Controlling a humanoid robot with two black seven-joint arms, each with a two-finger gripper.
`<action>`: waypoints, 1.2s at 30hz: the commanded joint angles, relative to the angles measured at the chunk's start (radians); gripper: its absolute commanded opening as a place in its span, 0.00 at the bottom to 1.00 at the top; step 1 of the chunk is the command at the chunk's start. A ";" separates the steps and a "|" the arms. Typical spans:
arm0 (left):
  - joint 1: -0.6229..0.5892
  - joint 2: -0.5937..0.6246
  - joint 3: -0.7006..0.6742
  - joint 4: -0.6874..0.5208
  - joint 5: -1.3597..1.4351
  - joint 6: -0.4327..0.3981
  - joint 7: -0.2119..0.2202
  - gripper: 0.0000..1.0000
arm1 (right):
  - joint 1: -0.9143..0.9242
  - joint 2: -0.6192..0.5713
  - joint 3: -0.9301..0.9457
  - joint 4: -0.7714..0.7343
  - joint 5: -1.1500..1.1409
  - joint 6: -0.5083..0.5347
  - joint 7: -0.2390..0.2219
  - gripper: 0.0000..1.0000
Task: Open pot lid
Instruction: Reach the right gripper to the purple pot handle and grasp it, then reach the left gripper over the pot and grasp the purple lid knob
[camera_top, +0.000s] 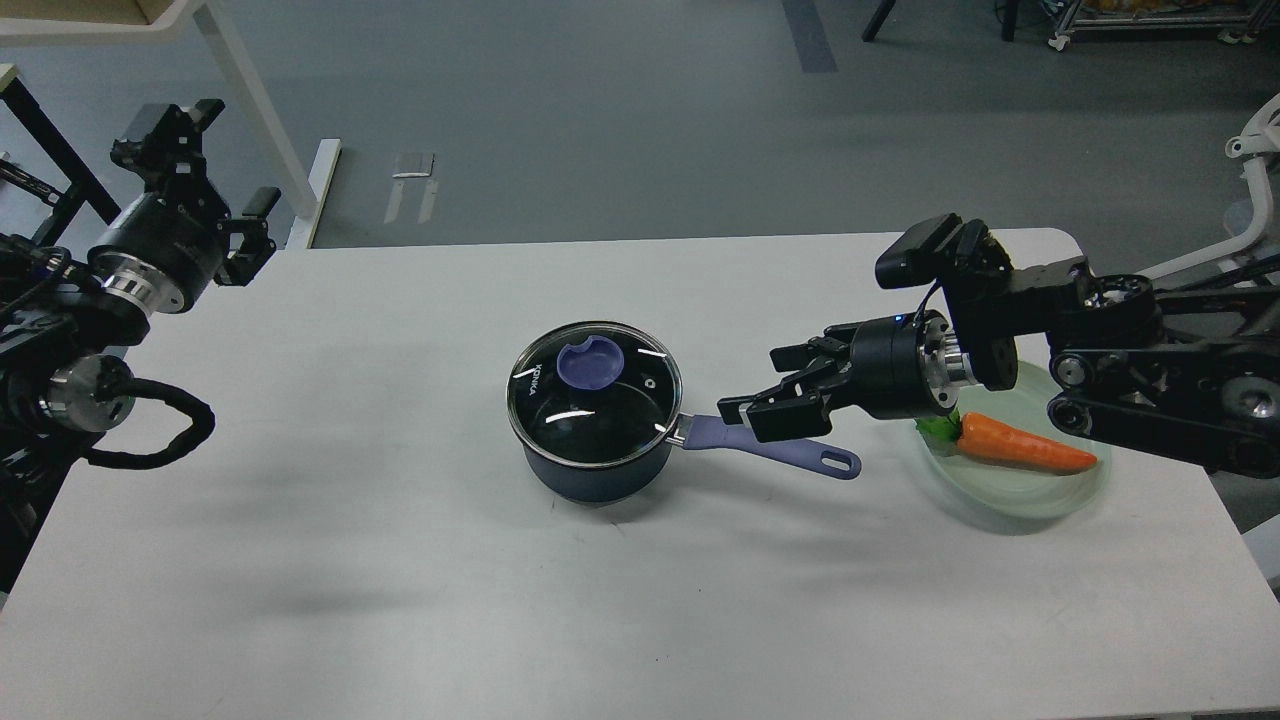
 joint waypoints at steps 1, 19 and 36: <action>-0.004 -0.001 -0.001 -0.001 0.000 -0.001 -0.002 0.99 | -0.005 0.036 -0.073 -0.015 -0.057 -0.040 0.000 0.89; -0.008 -0.004 -0.001 -0.003 0.063 -0.011 -0.002 0.99 | -0.003 0.122 -0.112 -0.093 -0.082 -0.039 0.000 0.36; -0.160 -0.009 0.003 -0.185 0.596 0.001 0.000 0.99 | 0.008 0.105 -0.121 -0.088 -0.079 -0.040 0.000 0.16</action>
